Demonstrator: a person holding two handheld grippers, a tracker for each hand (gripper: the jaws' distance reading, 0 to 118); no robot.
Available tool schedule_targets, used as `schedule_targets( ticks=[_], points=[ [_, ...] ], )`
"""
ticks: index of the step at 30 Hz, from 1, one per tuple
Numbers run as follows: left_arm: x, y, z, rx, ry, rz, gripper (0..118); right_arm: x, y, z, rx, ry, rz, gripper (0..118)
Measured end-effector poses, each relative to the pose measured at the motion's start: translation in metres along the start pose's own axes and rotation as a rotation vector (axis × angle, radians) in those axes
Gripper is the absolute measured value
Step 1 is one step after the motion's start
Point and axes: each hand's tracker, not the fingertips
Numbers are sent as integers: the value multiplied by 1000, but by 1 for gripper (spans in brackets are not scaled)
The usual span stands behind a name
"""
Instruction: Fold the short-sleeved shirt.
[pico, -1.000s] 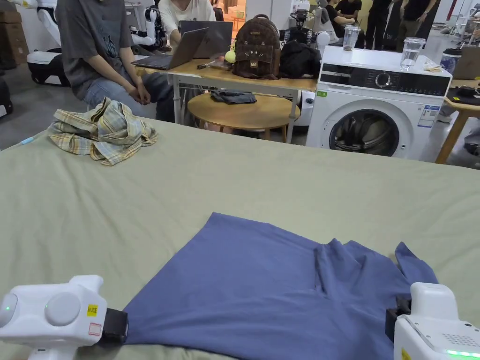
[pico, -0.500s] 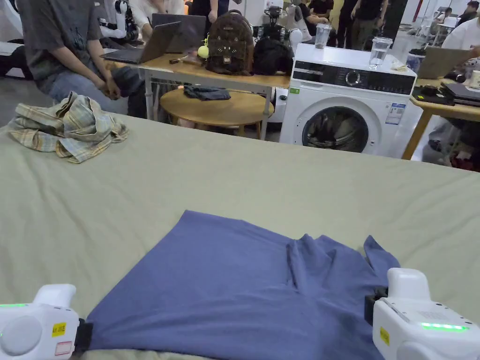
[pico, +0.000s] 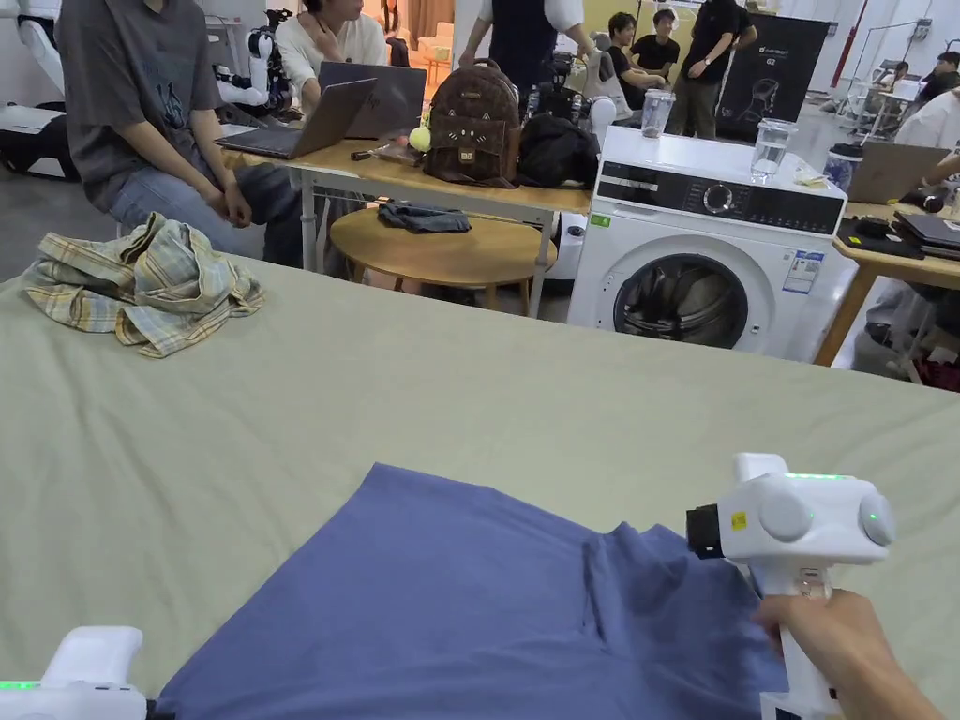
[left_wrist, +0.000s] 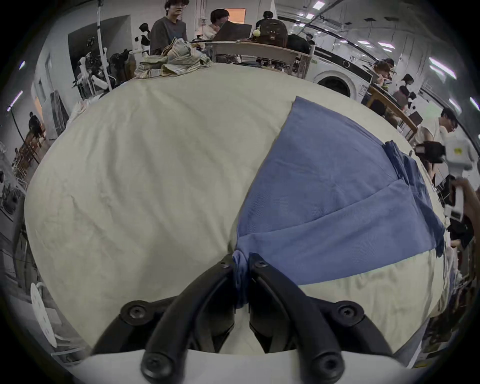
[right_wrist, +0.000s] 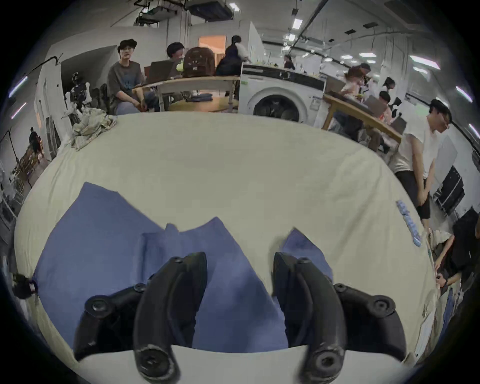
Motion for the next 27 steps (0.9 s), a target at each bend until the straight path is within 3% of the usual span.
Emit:
schedule_targets(
  ticks=[7, 9, 10, 11, 12, 14, 17, 21, 27],
  points=[
    [-4, 3, -1, -4, -16, 39, 2, 0, 6, -65, -237, 60, -69, 54],
    [-4, 4, -1, -6, -15, 40, 2, -1, 3, -66, -206, 56, -48, 46],
    [-4, 5, -1, -5, -15, 39, 2, -2, 3, -62, -165, 45, -40, 40],
    [-4, 5, -1, -5, -15, 39, 2, -2, 4, -63, -146, 26, -25, 24],
    [-4, 6, -1, -4, -16, 41, 2, -1, 4, -61, -131, 25, -8, 0],
    [-4, 6, -1, 1, -19, 43, 2, -1, 3, -54, -124, 45, -25, 0],
    [-4, 7, 0, 12, -23, 50, 2, -4, 1, -33, -36, 21, 15, 0],
    [-5, 12, 10, 67, -37, 66, 2, 4, -2, 10, 88, 21, -33, 0],
    [0, 37, 36, 176, -85, 81, 2, 15, -16, 78, 235, -4, -1, 0]
  ],
)
